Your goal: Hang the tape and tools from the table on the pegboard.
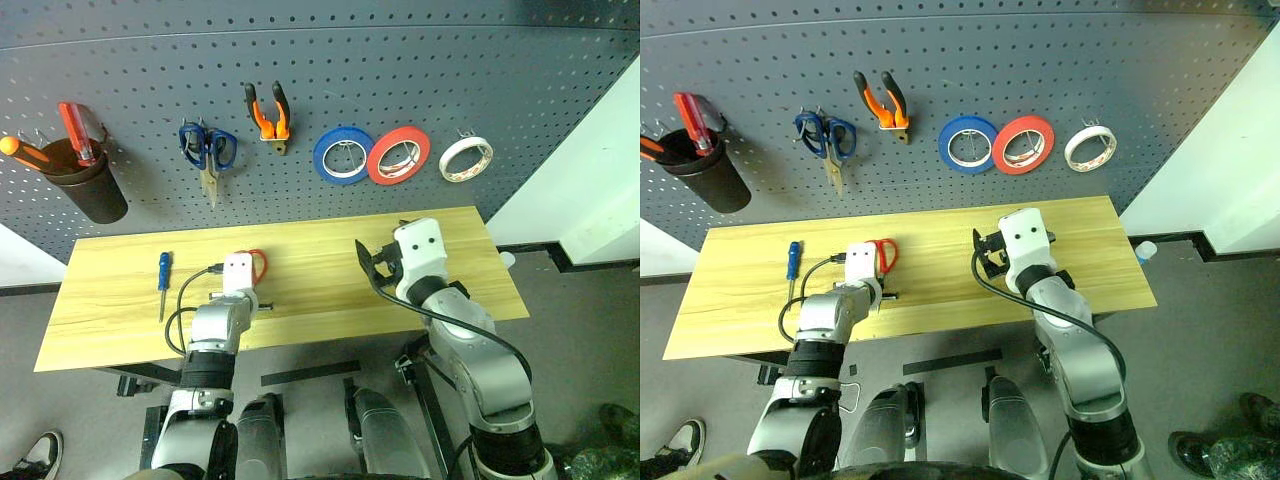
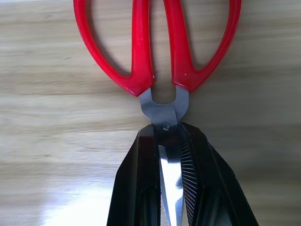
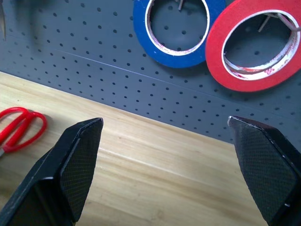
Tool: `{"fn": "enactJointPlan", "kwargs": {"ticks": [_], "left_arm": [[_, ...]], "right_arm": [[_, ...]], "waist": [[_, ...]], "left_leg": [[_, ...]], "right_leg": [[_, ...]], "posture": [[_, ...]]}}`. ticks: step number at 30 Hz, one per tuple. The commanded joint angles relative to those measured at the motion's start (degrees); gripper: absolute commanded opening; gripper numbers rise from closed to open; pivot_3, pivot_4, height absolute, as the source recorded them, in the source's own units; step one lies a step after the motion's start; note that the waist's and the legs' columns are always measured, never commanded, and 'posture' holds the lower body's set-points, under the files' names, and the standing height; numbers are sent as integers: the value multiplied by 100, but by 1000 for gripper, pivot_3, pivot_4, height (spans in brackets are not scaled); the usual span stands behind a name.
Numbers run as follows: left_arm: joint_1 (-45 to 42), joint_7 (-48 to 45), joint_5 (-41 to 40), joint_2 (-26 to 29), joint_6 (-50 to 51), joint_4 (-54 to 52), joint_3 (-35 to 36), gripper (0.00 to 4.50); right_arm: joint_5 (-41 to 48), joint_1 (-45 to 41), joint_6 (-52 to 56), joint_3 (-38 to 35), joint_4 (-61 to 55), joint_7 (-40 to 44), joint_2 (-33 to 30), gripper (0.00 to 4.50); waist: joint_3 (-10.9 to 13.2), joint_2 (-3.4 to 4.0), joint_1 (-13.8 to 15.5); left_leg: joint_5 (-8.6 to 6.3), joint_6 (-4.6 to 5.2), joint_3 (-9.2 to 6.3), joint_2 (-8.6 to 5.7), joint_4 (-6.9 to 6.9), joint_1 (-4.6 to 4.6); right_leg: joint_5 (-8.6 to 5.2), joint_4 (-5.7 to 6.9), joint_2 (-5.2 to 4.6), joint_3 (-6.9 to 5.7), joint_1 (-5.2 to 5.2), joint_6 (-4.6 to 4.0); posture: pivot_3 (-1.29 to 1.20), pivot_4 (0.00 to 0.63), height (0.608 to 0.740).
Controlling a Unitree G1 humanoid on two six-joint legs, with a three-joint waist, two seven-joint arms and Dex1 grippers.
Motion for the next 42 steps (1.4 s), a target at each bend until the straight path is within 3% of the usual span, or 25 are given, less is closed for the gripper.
{"fn": "enactJointPlan", "kwargs": {"ticks": [1,9,19,27,33,42], "left_arm": [[163,-159,110,41,-244,-546,-325,241],[553,-575,669,450,-1765,-1336,-1281,241],[994,-376,1928,1146,-4243,-1082,-2163,241],[1039,519,2543,1285,-5710,-881,-1873,241],[873,1111,2762,1273,-6319,-848,-1465,241],[601,1567,2947,1217,-6823,-920,-1068,241]], "right_arm": [[-35,-119,-240,-45,-7,2,8,4500],[-78,-198,-426,-108,167,-39,22,4500],[-115,-460,-753,-263,528,-32,-15,4500],[624,-475,-1518,-753,546,470,61,4500],[1261,114,-1379,-604,294,1650,-623,4500],[1815,473,-1493,-658,156,2390,-1036,4500]], "waist": [[-1,-1,11],[-5,-5,13],[-68,-5,33],[-240,-8,167],[-361,-8,171],[-487,-10,167]], "left_leg": [[0,0,0,-1,0,-1],[0,0,1,-1,1,-2],[0,0,6,0,5,-1],[1,0,10,0,14,0],[1,0,11,0,18,11],[1,0,12,0,27,57]], "right_leg": [[0,0,0,0,-1,1],[1,5,0,1,-4,1],[12,11,1,2,-4,19],[14,15,1,2,-1,21],[15,16,1,1,15,23],[16,22,3,2,56,23]], "posture": [[14,168,721],[16,145,721],[20,96,721],[31,71,721],[45,64,721],[55,56,721]]}}
